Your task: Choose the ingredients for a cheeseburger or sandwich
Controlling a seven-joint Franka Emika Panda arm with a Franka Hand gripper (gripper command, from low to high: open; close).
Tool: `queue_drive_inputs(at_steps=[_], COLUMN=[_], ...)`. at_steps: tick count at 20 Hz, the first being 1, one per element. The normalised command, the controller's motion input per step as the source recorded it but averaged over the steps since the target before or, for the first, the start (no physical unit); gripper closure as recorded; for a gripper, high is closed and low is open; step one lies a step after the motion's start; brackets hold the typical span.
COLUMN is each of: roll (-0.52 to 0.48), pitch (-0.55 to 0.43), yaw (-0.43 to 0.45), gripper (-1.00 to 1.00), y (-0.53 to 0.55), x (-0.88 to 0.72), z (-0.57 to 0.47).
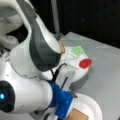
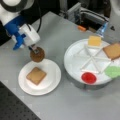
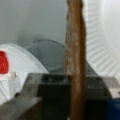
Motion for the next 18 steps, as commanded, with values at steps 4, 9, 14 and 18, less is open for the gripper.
queue_drive_inputs(at_steps=[4, 9, 14, 18], roll=[0.073, 0.102, 0.127, 0.153], pitch=[0.185, 0.164, 0.138, 0.094], yaw=[0.082, 0.085, 0.110, 0.174], gripper=[1.00, 1.00, 1.00, 1.00], y=[-0.21, -0.17, -0.14, -0.16], x=[0.54, 0.47, 0.43, 0.48], z=[-0.05, 0.01, 0.05, -0.03])
